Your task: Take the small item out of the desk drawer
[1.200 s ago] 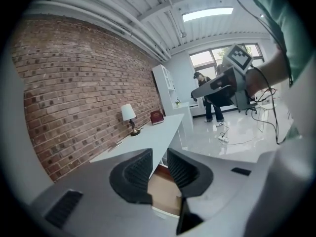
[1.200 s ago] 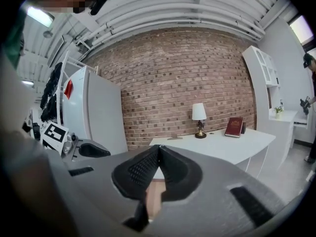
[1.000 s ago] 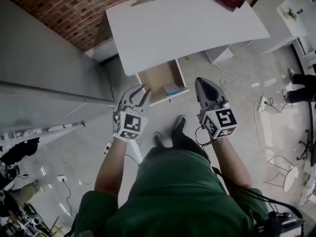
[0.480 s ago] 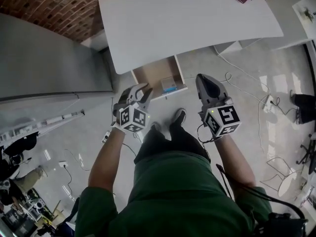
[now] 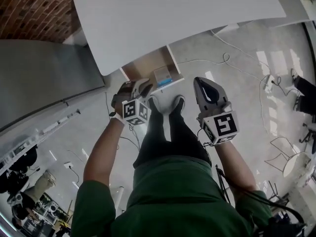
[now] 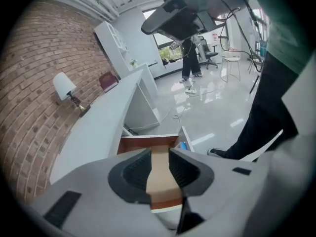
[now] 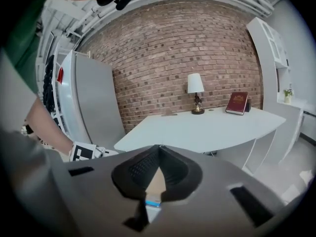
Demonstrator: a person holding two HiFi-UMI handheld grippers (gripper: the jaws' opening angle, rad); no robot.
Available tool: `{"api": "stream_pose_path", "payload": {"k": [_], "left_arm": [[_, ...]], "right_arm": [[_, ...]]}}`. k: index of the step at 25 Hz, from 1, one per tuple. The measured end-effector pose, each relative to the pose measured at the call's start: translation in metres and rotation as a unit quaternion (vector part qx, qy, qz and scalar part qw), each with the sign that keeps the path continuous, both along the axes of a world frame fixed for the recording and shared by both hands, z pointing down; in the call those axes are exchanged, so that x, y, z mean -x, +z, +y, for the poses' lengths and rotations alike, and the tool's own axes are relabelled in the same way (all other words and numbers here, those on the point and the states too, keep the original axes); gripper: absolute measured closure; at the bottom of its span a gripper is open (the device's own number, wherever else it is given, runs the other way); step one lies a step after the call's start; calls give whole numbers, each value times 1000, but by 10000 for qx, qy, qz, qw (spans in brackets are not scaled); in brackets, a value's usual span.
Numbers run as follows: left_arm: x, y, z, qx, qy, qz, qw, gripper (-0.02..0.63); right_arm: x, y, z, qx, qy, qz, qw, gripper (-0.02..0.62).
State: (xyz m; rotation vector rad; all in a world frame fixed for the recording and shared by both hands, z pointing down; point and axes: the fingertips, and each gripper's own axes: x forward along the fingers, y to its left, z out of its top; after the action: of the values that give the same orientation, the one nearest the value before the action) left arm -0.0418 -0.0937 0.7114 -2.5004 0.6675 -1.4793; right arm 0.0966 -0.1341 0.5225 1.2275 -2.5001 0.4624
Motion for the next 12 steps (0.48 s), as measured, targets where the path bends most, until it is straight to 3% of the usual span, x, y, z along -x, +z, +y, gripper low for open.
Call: {"api": "stream_pose_path", "payload": {"k": [6, 12], "left_arm": [[-3, 63, 8, 435, 715, -243, 9962, 474], [1, 119, 11, 652, 1492, -729, 9839, 451]], "right_arm": [[7, 23, 11, 350, 183, 96, 9992, 592], [9, 53, 18, 670, 390, 20, 9970, 592]]}}
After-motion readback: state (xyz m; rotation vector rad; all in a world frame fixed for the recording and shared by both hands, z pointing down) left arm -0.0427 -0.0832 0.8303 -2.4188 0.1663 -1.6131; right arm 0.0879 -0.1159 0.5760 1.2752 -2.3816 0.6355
